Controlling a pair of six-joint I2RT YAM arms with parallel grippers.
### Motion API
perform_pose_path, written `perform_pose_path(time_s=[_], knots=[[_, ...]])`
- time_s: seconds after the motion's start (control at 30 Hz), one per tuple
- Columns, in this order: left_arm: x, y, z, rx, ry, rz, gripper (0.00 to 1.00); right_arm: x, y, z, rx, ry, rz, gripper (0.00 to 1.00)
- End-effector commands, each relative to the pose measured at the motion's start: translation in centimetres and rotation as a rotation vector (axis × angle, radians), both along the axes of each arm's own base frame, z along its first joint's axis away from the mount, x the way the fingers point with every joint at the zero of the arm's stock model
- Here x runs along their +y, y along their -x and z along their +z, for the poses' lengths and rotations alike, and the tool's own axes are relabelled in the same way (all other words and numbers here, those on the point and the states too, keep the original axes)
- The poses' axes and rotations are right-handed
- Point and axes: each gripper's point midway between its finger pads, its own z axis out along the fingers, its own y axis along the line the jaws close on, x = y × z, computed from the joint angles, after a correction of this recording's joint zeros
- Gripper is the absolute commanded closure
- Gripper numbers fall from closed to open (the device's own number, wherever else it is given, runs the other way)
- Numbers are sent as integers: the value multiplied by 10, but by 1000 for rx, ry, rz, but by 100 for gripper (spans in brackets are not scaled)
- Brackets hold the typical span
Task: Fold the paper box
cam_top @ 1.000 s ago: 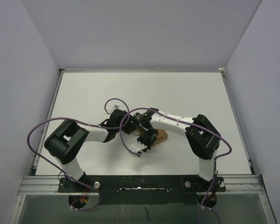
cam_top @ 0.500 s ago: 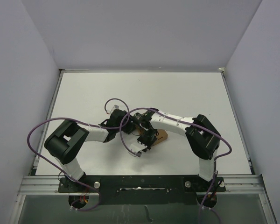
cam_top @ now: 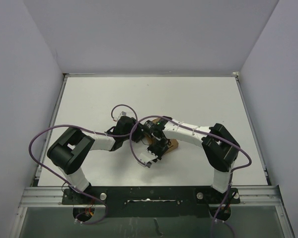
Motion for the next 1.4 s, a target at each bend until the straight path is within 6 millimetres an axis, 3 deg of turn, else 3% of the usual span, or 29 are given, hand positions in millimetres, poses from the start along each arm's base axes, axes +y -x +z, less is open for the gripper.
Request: perform_pose_path(time_s=[0.0, 1.1, 1.37], knots=[[16, 18, -40, 101, -101, -9, 59, 8, -1, 15, -46, -52, -15, 94], [16, 15, -37, 97, -104, -5, 59, -3, -13, 19, -167, -59, -178, 93], [16, 14, -34, 92, -103, -5, 59, -8, -16, 25, -172, -82, -211, 86]])
